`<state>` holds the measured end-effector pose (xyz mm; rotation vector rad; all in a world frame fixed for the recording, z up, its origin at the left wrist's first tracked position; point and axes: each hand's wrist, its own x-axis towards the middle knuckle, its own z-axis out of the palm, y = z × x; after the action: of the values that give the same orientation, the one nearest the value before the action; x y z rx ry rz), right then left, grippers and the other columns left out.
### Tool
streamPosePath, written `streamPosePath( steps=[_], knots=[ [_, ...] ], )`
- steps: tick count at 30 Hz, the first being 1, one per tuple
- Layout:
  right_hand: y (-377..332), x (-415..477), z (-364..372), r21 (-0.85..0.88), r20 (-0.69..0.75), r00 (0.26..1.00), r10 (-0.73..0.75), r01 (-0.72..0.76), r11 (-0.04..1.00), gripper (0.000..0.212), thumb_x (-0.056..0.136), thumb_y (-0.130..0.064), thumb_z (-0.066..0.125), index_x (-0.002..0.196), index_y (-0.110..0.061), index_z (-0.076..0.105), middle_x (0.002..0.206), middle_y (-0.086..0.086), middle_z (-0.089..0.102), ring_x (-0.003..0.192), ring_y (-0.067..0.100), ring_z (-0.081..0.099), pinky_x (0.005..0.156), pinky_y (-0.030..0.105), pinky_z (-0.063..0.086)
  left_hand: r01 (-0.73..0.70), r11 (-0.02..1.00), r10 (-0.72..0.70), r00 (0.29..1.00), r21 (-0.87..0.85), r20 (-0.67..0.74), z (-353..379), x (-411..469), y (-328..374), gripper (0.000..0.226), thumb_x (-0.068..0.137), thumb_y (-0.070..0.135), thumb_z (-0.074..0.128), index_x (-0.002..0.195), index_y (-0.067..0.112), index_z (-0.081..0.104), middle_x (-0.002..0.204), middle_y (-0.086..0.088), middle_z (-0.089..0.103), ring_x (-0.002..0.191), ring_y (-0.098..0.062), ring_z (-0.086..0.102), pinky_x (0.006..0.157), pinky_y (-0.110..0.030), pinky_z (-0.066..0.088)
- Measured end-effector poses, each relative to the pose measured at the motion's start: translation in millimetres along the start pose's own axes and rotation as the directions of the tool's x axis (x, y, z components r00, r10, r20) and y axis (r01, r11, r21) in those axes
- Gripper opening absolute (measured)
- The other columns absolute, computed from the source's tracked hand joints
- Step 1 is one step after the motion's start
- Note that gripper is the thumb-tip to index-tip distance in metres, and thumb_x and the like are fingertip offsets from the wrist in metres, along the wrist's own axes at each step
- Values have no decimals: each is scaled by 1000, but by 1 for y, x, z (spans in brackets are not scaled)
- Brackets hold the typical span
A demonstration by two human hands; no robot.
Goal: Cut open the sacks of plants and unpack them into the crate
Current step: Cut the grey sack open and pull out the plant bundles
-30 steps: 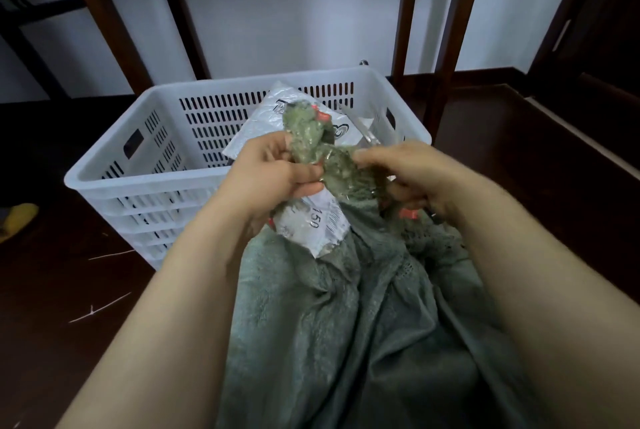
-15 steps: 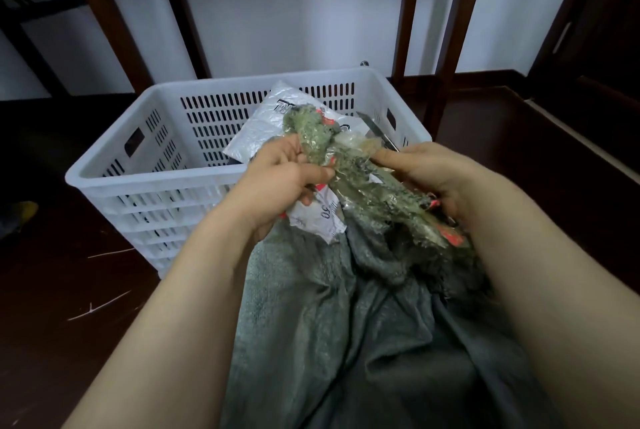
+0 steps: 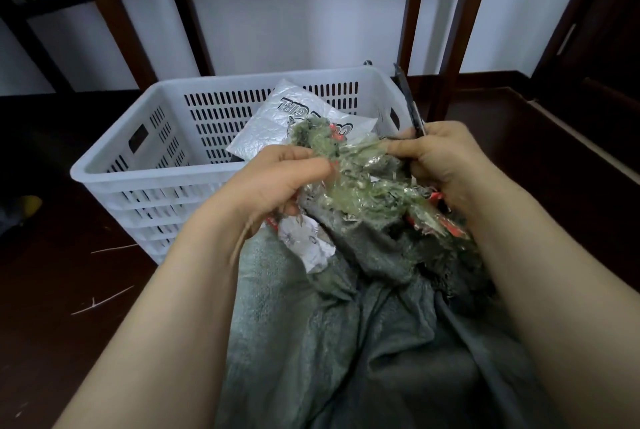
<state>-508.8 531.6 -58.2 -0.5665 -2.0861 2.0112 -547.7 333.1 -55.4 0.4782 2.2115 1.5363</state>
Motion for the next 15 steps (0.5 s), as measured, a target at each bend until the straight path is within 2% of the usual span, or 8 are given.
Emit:
streamPosePath(
  steps=[1, 3, 6, 7, 9, 12, 14, 15],
  knots=[
    [-1, 0, -4, 20, 65, 997, 38, -40, 999, 19, 78, -3, 62, 68, -11, 49, 50, 8, 40, 24, 7, 23, 30, 12, 18, -6, 999, 7, 1000, -49, 15, 0, -2, 1, 8, 75, 18, 74, 80, 14, 69, 55, 9, 56, 37, -3, 43, 42, -20, 34],
    [-4, 2, -7, 84, 203, 976, 80, -99, 992, 12, 70, -16, 52, 67, -13, 41, 65, 10, 33, 27, 8, 16, 32, 10, 15, -6, 992, 7, 1000, -125, 4, -2, -4, -1, 30, 70, 16, 77, 95, 5, 63, 64, 9, 63, 37, 1, 48, 37, -16, 36],
    [-4, -2, -3, -41, 256, 962, 94, -86, 995, 40, 72, -52, 67, 76, -15, 52, 61, 1, 38, 34, 8, 16, 34, 13, 11, -61, 982, 63, 998, -179, 9, 3, -3, 0, 17, 74, 3, 73, 85, 5, 61, 56, 5, 62, 32, -2, 44, 30, -13, 31],
    [-5, -6, 2, -123, 258, 962, 96, -66, 990, 46, 64, -59, 73, 77, -18, 56, 56, -2, 36, 36, 8, 16, 34, 14, 11, -77, 979, 79, 997, -189, 4, 5, -2, 1, 15, 74, 0, 72, 83, 5, 61, 56, 3, 61, 32, -3, 42, 30, -13, 28],
    [-3, -9, 10, -194, 245, 967, 70, -22, 981, 39, 61, -48, 79, 79, -17, 64, 45, -4, 35, 32, 7, 19, 33, 13, 16, -122, 974, 128, 992, -190, 15, 7, -1, -1, 19, 74, -5, 71, 88, 6, 63, 62, 0, 61, 35, -3, 42, 32, -13, 25],
    [0, -4, 13, -84, 120, 993, -9, 20, 996, 16, 74, -16, 78, 85, -8, 70, 37, -5, 49, 28, 5, 29, 30, 12, 23, -117, 966, 150, 980, -230, 130, 4, -2, -4, 45, 67, -8, 71, 109, 5, 64, 93, -9, 71, 60, -11, 53, 38, -17, 21],
    [3, 0, 9, 1, 30, 999, -31, 31, 1000, 9, 74, -12, 78, 79, -10, 71, 50, 3, 63, 42, 14, 44, 39, 19, 40, -89, 945, 145, 976, -316, 160, 0, -3, -5, 51, 61, -10, 65, 111, 1, 60, 97, -7, 71, 59, -11, 52, 40, -18, 22],
    [4, 2, 7, 36, 0, 1000, -30, 30, 999, 9, 72, -12, 79, 78, -10, 73, 64, 12, 71, 55, 23, 51, 52, 29, 52, -53, 934, 113, 982, -354, 151, -1, -4, -4, 56, 56, -14, 65, 110, -1, 59, 96, -3, 70, 52, -7, 50, 39, -17, 23]
  ],
)
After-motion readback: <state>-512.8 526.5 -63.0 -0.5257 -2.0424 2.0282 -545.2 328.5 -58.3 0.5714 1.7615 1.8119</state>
